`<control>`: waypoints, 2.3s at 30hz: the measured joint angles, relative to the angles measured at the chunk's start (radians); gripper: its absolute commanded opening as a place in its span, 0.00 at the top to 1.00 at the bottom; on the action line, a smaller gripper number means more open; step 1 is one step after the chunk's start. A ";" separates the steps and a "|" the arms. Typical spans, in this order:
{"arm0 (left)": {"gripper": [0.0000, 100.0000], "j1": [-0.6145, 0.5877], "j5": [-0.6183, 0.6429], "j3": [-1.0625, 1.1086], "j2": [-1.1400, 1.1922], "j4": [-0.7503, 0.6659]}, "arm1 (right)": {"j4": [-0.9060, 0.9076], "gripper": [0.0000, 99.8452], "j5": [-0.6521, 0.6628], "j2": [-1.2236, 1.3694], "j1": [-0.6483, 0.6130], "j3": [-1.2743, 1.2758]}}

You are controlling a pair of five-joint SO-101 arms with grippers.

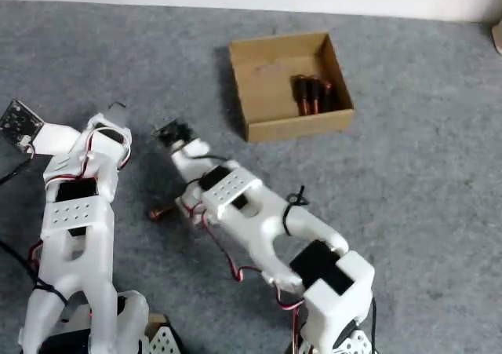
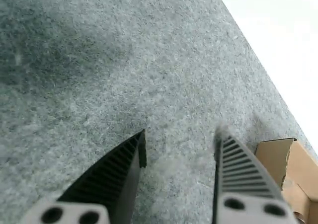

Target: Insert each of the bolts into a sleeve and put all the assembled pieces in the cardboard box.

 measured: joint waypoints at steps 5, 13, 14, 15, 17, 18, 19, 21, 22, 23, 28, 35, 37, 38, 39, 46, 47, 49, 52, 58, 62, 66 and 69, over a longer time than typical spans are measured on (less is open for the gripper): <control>0.77 0.000 0.000 0.000 0.000 0.000 | 0.000 0.99 0.000 0.002 0.008 -0.002; 0.77 0.000 0.000 0.000 0.000 0.000 | 0.074 0.99 0.000 -0.051 0.006 -0.014; 0.78 0.000 0.000 0.000 0.000 0.000 | 0.083 0.99 0.002 -0.077 0.003 -0.009; 0.79 0.000 0.000 0.000 0.000 0.000 | 0.094 0.99 0.002 -0.109 0.000 0.000; 0.82 0.000 0.012 0.000 0.000 0.000 | 0.103 0.99 0.008 -0.201 -0.002 0.038; 0.84 0.000 0.025 0.000 0.000 0.000 | 0.107 0.99 0.029 -0.259 -0.002 0.064; 0.86 0.000 0.035 0.000 0.000 0.000 | 0.107 0.99 0.052 -0.313 -0.002 0.094; 0.87 0.000 0.046 0.000 0.000 0.000 | 0.109 0.99 0.086 -0.428 0.000 0.158; 0.87 0.000 0.048 0.000 0.000 0.000 | 0.112 0.99 0.101 -0.486 0.009 0.190; 0.87 0.000 0.048 0.000 0.003 0.000 | 0.114 0.99 0.117 -0.548 0.025 0.224; 0.87 0.058 0.048 -0.006 0.031 0.000 | 0.140 0.99 0.160 -0.809 0.152 0.331; 0.73 0.187 0.008 -0.101 0.074 0.227 | 0.265 0.99 0.169 -0.971 0.308 0.345; 0.66 0.229 0.015 -0.118 0.074 0.321 | 0.269 0.99 0.169 -0.976 0.341 0.345; 0.63 0.249 0.037 -0.118 0.074 0.344 | 0.269 0.99 0.169 -0.976 0.353 0.345; 0.61 0.267 0.058 -0.118 0.074 0.361 | 0.272 0.99 0.169 -0.976 0.362 0.353; 0.62 0.270 0.172 -0.043 0.074 0.419 | 0.287 0.99 0.222 -0.982 0.423 0.422; 0.64 0.272 0.198 -0.028 0.074 0.419 | 0.287 0.99 0.224 -0.985 0.427 0.422; 0.70 0.272 0.236 -0.003 0.074 0.425 | 0.287 0.99 0.224 -0.985 0.423 0.428; 0.74 0.265 0.279 0.000 0.074 0.486 | 0.287 0.99 0.226 -0.985 0.423 0.431; 0.63 0.264 0.275 0.000 0.074 0.692 | 0.285 0.99 0.226 -0.985 0.422 0.462; 0.58 0.264 0.226 0.000 0.074 0.740 | 0.285 0.99 0.226 -0.985 0.422 0.463; 0.61 0.264 0.219 0.000 0.074 0.746 | 0.285 0.99 0.226 -0.985 0.423 0.463; 0.64 0.264 0.219 0.000 0.074 0.746 | 0.285 0.99 0.226 -0.985 0.423 0.463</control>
